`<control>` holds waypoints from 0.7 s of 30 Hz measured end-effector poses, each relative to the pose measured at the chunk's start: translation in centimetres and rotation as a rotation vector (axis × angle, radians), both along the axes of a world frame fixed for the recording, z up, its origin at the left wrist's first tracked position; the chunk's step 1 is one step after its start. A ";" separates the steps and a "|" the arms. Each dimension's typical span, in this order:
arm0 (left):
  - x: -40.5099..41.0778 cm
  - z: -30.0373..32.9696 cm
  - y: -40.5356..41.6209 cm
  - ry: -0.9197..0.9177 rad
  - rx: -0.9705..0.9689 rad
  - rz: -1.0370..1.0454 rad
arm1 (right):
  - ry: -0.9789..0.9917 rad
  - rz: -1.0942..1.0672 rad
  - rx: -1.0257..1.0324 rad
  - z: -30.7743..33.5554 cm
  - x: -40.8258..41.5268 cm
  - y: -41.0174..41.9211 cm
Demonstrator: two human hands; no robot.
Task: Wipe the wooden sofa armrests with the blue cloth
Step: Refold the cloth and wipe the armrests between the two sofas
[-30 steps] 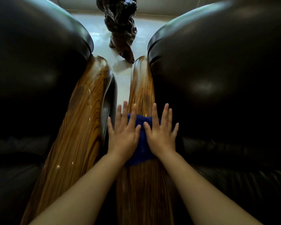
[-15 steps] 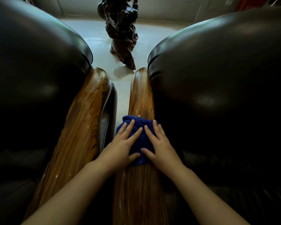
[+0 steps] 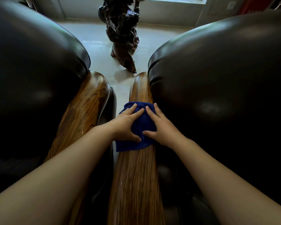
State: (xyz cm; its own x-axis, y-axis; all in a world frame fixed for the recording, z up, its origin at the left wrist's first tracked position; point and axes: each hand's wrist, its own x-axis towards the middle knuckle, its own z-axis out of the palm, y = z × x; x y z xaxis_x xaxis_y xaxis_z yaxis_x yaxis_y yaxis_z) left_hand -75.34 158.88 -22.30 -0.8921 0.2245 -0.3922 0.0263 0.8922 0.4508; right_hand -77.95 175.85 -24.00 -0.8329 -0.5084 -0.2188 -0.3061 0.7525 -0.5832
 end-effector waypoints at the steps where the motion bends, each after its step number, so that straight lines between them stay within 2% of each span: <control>1: -0.1 0.1 -0.2 -0.003 0.018 0.006 | 0.002 0.000 -0.005 0.1 -0.2 0.0; 6: 0.4 0.6 -0.5 0.014 0.053 0.029 | 0.004 0.007 0.001 0.5 -0.2 0.4; 9: 1.2 0.7 -0.1 0.099 0.140 0.149 | 0.022 -0.024 -0.040 0.7 0.4 0.5; 13: 3.7 0.3 0.7 0.328 0.252 0.285 | 0.218 -0.104 -0.066 0.8 2.8 0.1; 15: 4.9 0.4 0.7 0.371 0.285 0.290 | 0.327 -0.098 -0.033 1.1 4.1 0.1; 17: 5.7 1.3 0.4 0.318 0.278 0.263 | 0.338 -0.050 -0.006 2.2 4.9 0.5; 21: 6.3 4.7 0.1 0.036 0.333 0.244 | 0.002 -0.026 -0.067 5.9 5.0 1.6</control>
